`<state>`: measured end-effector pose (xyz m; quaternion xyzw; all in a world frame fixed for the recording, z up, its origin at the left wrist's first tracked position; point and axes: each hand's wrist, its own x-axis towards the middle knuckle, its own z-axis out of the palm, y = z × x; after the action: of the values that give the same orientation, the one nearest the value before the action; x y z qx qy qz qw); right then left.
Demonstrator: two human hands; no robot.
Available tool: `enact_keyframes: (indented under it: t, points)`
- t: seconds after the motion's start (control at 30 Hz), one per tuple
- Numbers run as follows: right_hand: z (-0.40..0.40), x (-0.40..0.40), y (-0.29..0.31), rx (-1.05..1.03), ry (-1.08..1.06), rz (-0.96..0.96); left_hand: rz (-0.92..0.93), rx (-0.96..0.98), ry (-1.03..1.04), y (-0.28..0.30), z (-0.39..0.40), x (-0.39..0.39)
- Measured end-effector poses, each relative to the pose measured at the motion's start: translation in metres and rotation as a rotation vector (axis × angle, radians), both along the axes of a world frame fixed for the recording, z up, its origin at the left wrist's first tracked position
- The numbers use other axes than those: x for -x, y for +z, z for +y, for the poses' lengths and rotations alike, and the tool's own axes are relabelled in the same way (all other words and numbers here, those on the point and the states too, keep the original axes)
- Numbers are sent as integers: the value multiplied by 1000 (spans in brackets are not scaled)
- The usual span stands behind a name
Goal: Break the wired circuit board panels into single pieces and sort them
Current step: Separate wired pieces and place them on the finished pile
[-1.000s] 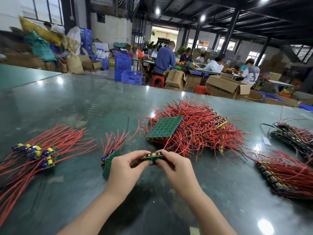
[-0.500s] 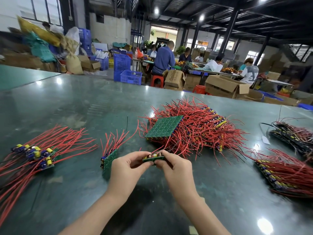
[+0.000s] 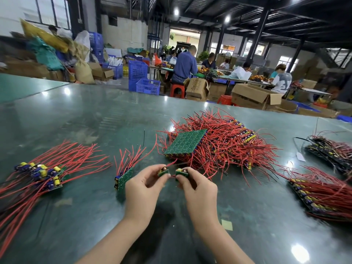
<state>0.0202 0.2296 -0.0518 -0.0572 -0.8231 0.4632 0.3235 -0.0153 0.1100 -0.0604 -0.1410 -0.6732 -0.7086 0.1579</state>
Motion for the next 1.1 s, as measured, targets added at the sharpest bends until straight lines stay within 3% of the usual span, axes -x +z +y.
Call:
enact_keyframes:
  t: [0.2, 0.27, 0.37, 0.43, 0.53, 0.63, 0.73, 0.83, 0.93, 1.1]
  points:
    - [17, 1, 18, 383, 29, 22, 220, 553, 397, -5, -16, 20]
    - [16, 0, 22, 549, 123, 26, 312, 501, 346, -3, -12, 14]
    - [10, -3, 26, 651, 274, 55, 262, 292, -37, 2, -1, -2]
    - [5, -6, 26, 609, 383, 46, 43, 64, -258, 5, 3, -8]
    - [6, -6, 24, 541, 391, 23, -71, -116, -259, 9, 1, -7]
    - [10, -3, 21, 365, 253, 2, -85, -147, -236, 11, -1, -3]
    - [13, -2, 18, -61, 91, 40, -80, -144, -245, 9, 0, -2]
    - [10, -2, 13, -265, 127, 62, -85, -171, -266, 7, 3, -4]
    - [9, -1, 10, -217, 103, 94, -141, -266, -220, 5, 4, -3]
    - [5, -2, 13, 61, 257, 79, -105, -125, -194, 6, 3, -2]
